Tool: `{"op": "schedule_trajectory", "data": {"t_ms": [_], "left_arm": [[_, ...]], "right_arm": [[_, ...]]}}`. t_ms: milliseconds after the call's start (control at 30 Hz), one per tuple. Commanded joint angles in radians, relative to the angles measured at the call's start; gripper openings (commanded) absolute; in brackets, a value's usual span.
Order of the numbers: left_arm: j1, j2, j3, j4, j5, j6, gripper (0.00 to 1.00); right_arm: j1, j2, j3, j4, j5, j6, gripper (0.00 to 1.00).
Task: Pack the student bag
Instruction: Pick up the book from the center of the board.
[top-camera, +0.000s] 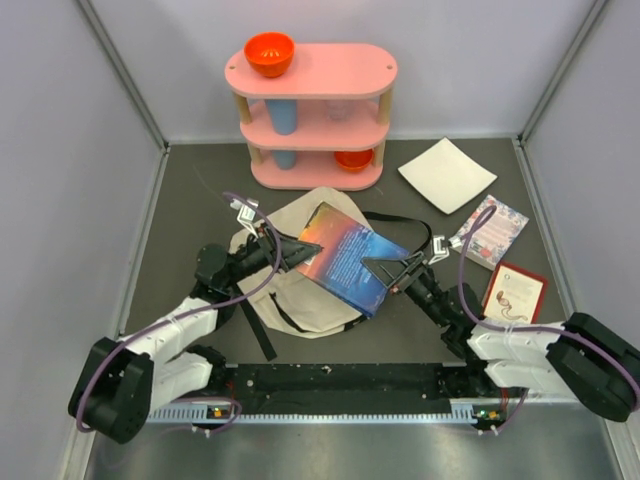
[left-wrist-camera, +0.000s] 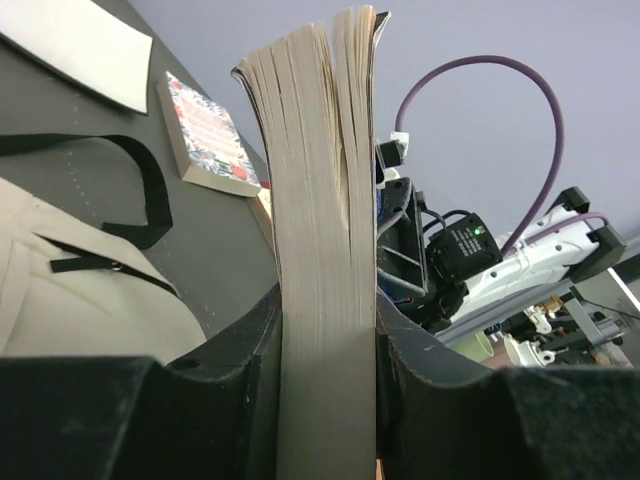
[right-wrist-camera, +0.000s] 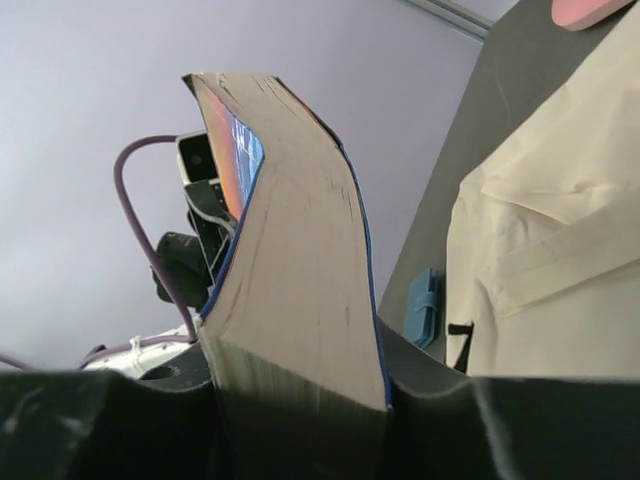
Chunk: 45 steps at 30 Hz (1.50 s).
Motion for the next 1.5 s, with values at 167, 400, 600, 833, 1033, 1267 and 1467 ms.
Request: {"op": "schedule_trajectory", "data": {"t_ms": [167,400,600,833,1033,1267,1467], "left_arm": [[-0.013,-0.128,0.033,-0.038,-0.073,0.087,0.00],[-0.012,-0.154,0.051,-0.109,-0.110,0.109,0.00],[-0.012,-0.164,0.060,-0.138,-0.175,0.120,0.00],[-0.012,-0.135,0.091,-0.144,-0.170,0.120,0.00],[-0.010,-0.146,0.086,-0.162,-0.170,0.129,0.00],[-0.010,-0.169,0.125,-0.315,-0.150,0.222,0.77],[-0.010,-0.207,0.177,-0.660,-0.215,0.422,0.98]], "right_arm": [[-0.002,-0.032,-0.001,0.349,0.000,-0.019,0.36],[-0.002,-0.141,0.030,0.146,-0.020,-0.051,0.62],[-0.002,-0.250,0.051,-0.020,-0.031,-0.071,0.57],[-0.002,-0.298,0.127,-0.217,-0.062,-0.091,0.29],[-0.002,-0.309,0.125,-0.235,-0.062,-0.088,0.00],[-0.002,-0.382,0.123,-0.359,-0.006,-0.117,0.00],[0.000,-0.569,0.097,-0.645,0.188,-0.161,0.00]]}}
